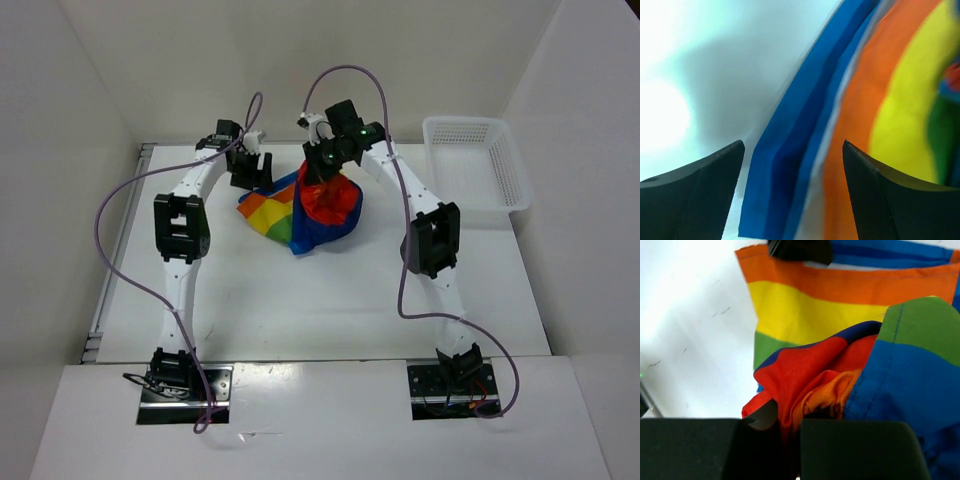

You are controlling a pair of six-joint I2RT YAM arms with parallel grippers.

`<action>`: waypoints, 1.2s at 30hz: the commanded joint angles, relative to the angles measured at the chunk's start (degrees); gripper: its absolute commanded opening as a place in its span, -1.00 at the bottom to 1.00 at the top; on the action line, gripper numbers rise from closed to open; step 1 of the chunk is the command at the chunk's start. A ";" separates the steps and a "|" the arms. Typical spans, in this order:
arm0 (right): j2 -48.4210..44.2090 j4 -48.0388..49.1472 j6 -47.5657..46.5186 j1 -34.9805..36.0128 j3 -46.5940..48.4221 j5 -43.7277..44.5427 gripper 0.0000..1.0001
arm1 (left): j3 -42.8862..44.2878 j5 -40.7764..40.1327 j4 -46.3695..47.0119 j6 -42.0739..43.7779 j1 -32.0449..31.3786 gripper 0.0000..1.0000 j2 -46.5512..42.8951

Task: Fold and stack the shorts
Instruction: Fold the shorts

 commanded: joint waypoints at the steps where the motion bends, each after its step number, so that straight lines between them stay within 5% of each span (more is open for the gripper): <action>1: 3.77 2.21 0.24 -0.50 6.27 0.24 -1.00 | -4.87 -0.18 -2.87 1.26 -1.34 0.73 -1.24; 13: 25.66 -5.35 3.58 2.22 41.71 1.65 -0.99 | -23.86 15.46 -1.04 1.26 -5.02 -0.52 -8.18; 17: 25.67 -5.35 4.11 3.71 37.67 0.33 -0.47 | -29.13 19.42 1.60 1.26 -5.55 -0.52 -10.29; 18: 25.67 -5.35 4.11 3.71 37.66 -0.54 -0.18 | -29.92 19.42 1.61 1.26 -5.55 -0.48 -10.82; 20: 25.67 -7.62 3.06 3.71 37.66 -1.33 0.09 | -31.16 18.72 2.49 1.26 -5.55 -0.40 -11.61; 21: 25.67 -8.15 3.05 4.24 38.88 -2.39 0.47 | -31.86 18.02 3.01 1.26 -5.55 -0.37 -12.14; 24: 24.63 -8.34 1.91 5.55 43.64 -4.59 0.80 | -33.10 17.50 3.63 1.26 -5.03 -0.26 -12.84; 28: 20.14 -4.73 3.84 6.26 43.98 -7.40 0.98 | -34.50 14.07 4.95 1.26 -5.03 -0.05 -13.46; 36: 11.97 -3.07 6.74 6.26 43.99 -3.03 0.98 | -37.67 7.82 6.71 1.26 1.21 0.36 -17.94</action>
